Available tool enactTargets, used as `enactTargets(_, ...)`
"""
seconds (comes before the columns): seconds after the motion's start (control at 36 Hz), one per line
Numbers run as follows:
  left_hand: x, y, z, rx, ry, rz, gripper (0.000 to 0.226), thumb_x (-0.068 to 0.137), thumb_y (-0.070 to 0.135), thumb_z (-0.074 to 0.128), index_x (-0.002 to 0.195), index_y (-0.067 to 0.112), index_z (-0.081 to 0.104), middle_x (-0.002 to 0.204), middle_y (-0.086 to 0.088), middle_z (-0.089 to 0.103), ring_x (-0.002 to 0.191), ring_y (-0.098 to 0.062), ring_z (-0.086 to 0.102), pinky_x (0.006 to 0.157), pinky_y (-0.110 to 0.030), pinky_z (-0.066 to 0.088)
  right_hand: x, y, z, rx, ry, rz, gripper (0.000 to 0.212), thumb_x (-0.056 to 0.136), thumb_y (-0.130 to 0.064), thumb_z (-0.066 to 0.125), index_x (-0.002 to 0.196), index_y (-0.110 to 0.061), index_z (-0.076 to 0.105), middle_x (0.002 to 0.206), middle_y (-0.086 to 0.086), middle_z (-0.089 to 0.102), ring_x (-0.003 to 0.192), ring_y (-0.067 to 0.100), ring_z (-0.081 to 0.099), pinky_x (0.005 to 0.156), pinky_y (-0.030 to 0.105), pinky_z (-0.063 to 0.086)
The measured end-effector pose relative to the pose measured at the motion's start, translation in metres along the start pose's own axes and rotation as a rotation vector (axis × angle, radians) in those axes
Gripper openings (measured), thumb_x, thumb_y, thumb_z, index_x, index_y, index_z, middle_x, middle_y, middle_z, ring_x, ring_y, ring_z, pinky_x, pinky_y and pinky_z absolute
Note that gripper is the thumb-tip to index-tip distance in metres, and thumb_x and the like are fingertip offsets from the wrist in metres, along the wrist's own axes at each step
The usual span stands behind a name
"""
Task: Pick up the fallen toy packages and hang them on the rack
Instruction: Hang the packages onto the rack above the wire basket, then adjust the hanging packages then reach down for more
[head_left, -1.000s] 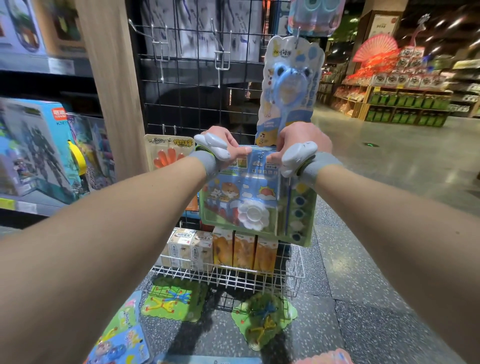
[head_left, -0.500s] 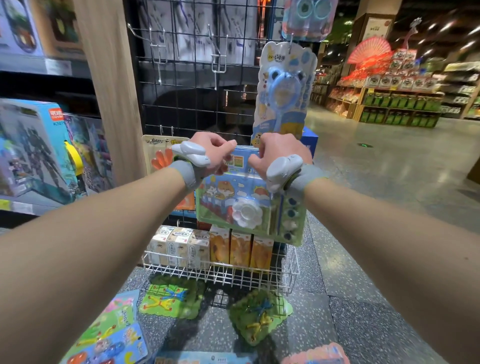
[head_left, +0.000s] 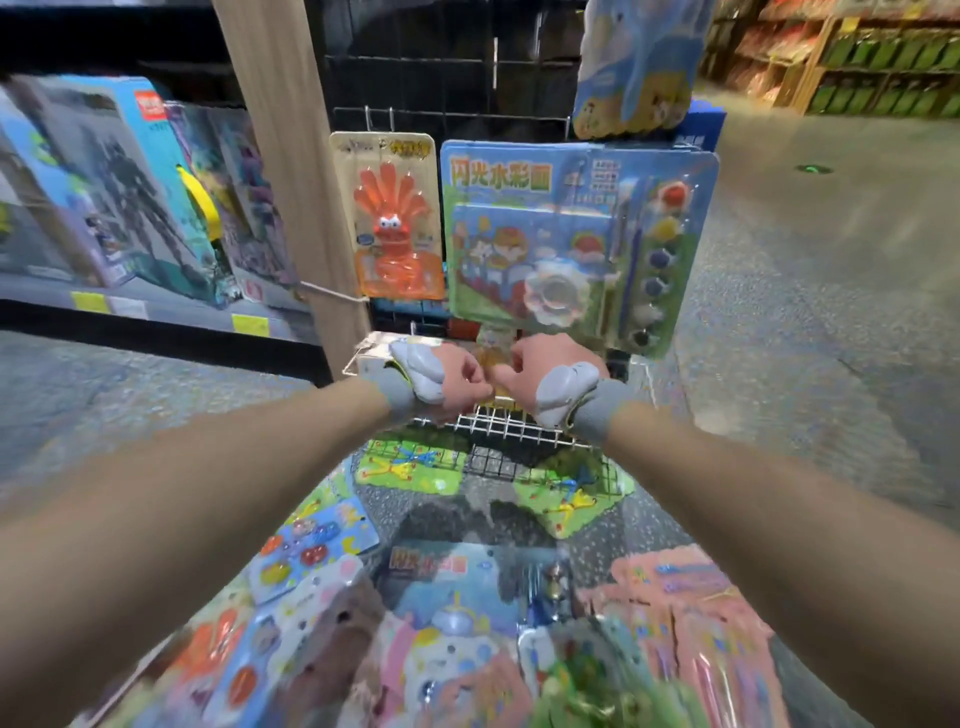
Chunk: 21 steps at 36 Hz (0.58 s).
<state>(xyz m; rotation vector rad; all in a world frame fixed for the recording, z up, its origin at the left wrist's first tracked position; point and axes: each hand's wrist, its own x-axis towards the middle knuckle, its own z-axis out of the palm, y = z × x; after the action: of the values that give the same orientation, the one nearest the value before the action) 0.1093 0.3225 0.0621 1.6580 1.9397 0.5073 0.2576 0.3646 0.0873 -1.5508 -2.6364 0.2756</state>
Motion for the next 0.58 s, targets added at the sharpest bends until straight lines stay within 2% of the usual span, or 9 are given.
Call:
enactTargets(0.06,-0.007,-0.010,0.013,0.171,-0.073,-0.017,0.029,0.092,0.037,0.062,0.072,0.017,0.059,0.064,-0.001,0.061,0.054,-0.019,0.053,0.059,-0.029,0.047,-0.006,0.004,0.024,-0.031,-0.068,0.006,0.039,0.094,-0.047,0.043,0.078,-0.014,0.059,0.073,0.002,0.060,0.060,0.019,0.053,0.053,0.023,0.039)
enactTargets(0.14,-0.019,-0.034,0.039,0.164,-0.190,-0.072,0.026,0.093,0.032,0.062,0.074,0.014,0.060,0.068,-0.007,0.064,0.053,-0.021,0.055,0.056,-0.028,0.047,-0.018,0.010,0.060,-0.056,-0.176,0.000,0.045,0.093,-0.048,0.042,0.081,-0.012,0.067,0.069,0.001,0.062,0.058,0.018,0.054,0.050,0.022,0.038)
enactTargets(0.22,-0.029,-0.059,0.061,0.291,-0.318,-0.089,0.028,0.093,0.037,0.059,0.073,0.018,0.062,0.070,0.000,0.069,0.053,-0.015,0.058,0.056,-0.022,0.047,-0.030,0.016,0.092,-0.049,-0.294,-0.005,0.044,0.094,-0.047,0.039,0.073,-0.016,0.063,0.063,-0.002,0.059,0.061,0.019,0.056,0.049,0.023,0.037)
enactTargets(0.28,-0.035,-0.072,0.076,0.427,-0.381,-0.082,0.029,0.093,0.041,0.056,0.076,0.018,0.063,0.075,0.001,0.070,0.061,-0.014,0.057,0.062,-0.024,0.045,-0.040,0.021,0.109,-0.037,-0.326,-0.003,0.044,0.093,-0.045,0.039,0.066,-0.018,0.059,0.055,-0.006,0.055,0.054,0.016,0.053,0.048,0.022,0.035)
enactTargets(0.36,-0.052,-0.091,0.105,0.534,-0.501,-0.069,0.027,0.095,0.040,0.054,0.085,0.018,0.066,0.076,0.003,0.060,0.069,-0.016,0.050,0.059,-0.026,0.037,-0.057,0.026,0.138,-0.016,-0.377,-0.013,0.044,0.093,-0.037,0.039,0.054,-0.019,0.047,0.047,-0.005,0.046,0.045,0.015,0.042,0.047,0.023,0.038)
enactTargets(0.42,-0.063,-0.099,0.123,0.575,-0.583,-0.062,0.033,0.095,0.041,0.052,0.091,0.012,0.068,0.078,0.002,0.060,0.070,-0.017,0.050,0.056,-0.026,0.036,-0.067,0.025,0.155,-0.044,-0.441,-0.009,0.036,0.091,-0.035,0.044,0.065,-0.015,0.058,0.059,0.000,0.055,0.053,0.018,0.050,0.056,0.027,0.046)
enactTargets(0.47,-0.070,-0.103,0.142,0.552,-0.684,-0.104,0.032,0.094,0.037,0.052,0.097,0.010,0.071,0.081,0.003,0.060,0.071,-0.017,0.051,0.061,-0.025,0.038,-0.074,0.026,0.173,-0.065,-0.553,-0.033,0.032,0.090,-0.038,0.048,0.083,-0.011,0.065,0.080,0.005,0.067,0.068,0.022,0.059,0.064,0.030,0.051)
enactTargets(0.53,-0.077,-0.102,0.156,0.508,-0.798,-0.139,0.027,0.094,0.027,0.051,0.103,0.010,0.070,0.088,0.003,0.063,0.073,-0.016,0.050,0.066,-0.024,0.039,-0.081,0.030,0.188,-0.091,-0.643,-0.072,0.029,0.089,-0.039,0.049,0.086,-0.013,0.063,0.094,0.007,0.072,0.071,0.021,0.057,0.066,0.030,0.050)
enactTargets(0.58,-0.087,-0.103,0.178,0.469,-0.841,-0.134,0.021,0.093,0.025,0.053,0.098,0.010,0.067,0.094,-0.001,0.069,0.074,-0.016,0.052,0.068,-0.025,0.042,-0.092,0.041,0.204,-0.067,-0.675,-0.086,0.027,0.089,-0.040,0.054,0.094,-0.016,0.064,0.100,0.005,0.070,0.073,0.020,0.052,0.067,0.031,0.046)
